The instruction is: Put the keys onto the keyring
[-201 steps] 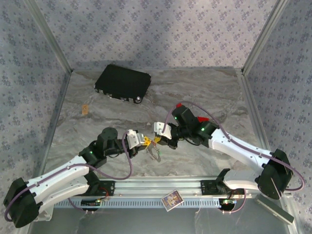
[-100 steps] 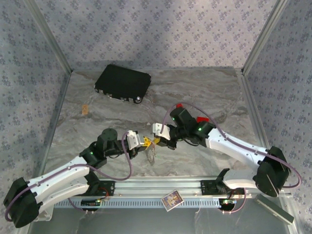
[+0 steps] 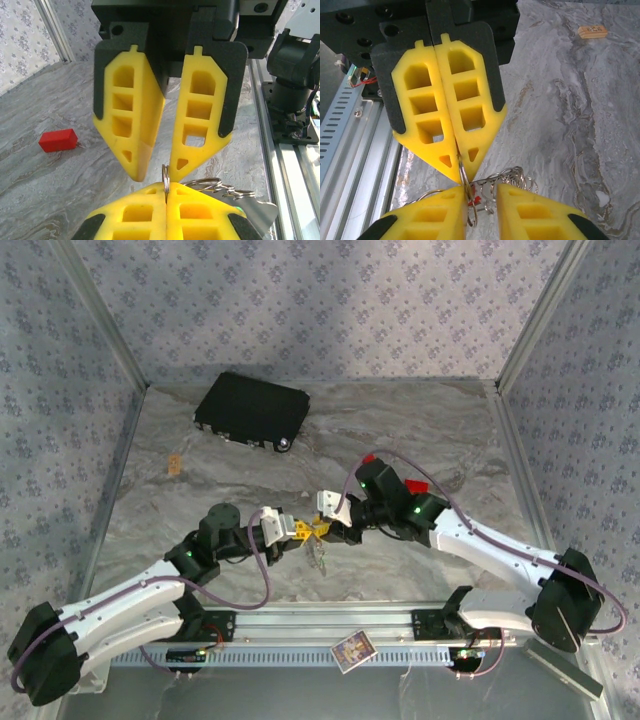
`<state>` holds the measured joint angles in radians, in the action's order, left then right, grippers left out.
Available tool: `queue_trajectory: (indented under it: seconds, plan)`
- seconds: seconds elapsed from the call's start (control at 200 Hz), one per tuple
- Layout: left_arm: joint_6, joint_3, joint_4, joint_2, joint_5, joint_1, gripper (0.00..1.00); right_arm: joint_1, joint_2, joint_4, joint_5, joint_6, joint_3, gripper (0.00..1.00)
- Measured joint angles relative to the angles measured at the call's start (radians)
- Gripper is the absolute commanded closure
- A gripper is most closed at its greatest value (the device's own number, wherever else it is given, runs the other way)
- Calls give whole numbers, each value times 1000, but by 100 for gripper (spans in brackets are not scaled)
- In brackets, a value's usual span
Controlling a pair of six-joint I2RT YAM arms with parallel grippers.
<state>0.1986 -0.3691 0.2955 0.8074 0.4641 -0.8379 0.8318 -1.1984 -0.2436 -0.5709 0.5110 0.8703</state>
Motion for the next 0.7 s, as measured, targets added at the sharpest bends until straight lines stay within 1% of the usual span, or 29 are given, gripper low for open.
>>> queue_trajectory:
  seconds: [0.135, 0.185, 0.22, 0.27, 0.315, 0.375, 0.485, 0.6, 0.7]
  plan:
    - [-9, 12, 19, 0, -5, 0, 100, 1, -2, 4, -16, -12, -4, 100]
    - [-11, 17, 24, 0, -8, 0, 100, 1, -4, 4, -20, -11, -5, 100]
    - [-14, 18, 24, 0, -8, 0, 94, 1, -5, 4, -20, -12, -6, 100]
    - [-17, 18, 24, -1, -12, 0, 78, 1, -5, 4, -20, -11, -6, 100]
    - [-12, 18, 20, -3, -23, 0, 72, 1, -5, 2, -18, -10, -6, 100]
    - [-15, 16, 1, -9, -46, 0, 70, 3, -5, -16, -8, -4, -2, 100]
    - [13, -10, -93, -17, -91, 0, 70, 13, -12, -73, 35, 26, 32, 100]
    - [45, -51, -185, -17, -114, 0, 70, 35, -39, -143, 90, 61, 90, 100]
    - [61, -71, -222, -18, -121, 0, 71, 53, -66, -190, 134, 89, 130, 100]
